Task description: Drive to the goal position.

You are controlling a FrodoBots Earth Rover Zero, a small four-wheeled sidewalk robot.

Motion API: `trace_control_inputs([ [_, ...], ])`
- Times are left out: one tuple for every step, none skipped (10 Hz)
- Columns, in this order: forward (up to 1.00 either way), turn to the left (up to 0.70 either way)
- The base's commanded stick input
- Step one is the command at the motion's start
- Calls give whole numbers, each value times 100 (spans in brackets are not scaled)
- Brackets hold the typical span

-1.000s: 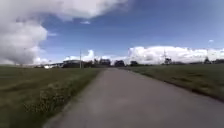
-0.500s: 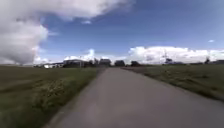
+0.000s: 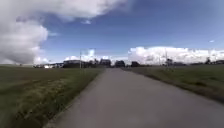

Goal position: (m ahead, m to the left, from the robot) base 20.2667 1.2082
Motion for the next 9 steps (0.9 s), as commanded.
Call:
trace_control_inputs([
  [70, 0],
  [70, 0],
  [70, 0],
  [70, 0],
  [70, 0],
  [70, 0],
  [70, 0],
  [70, 0],
  [70, 0],
])
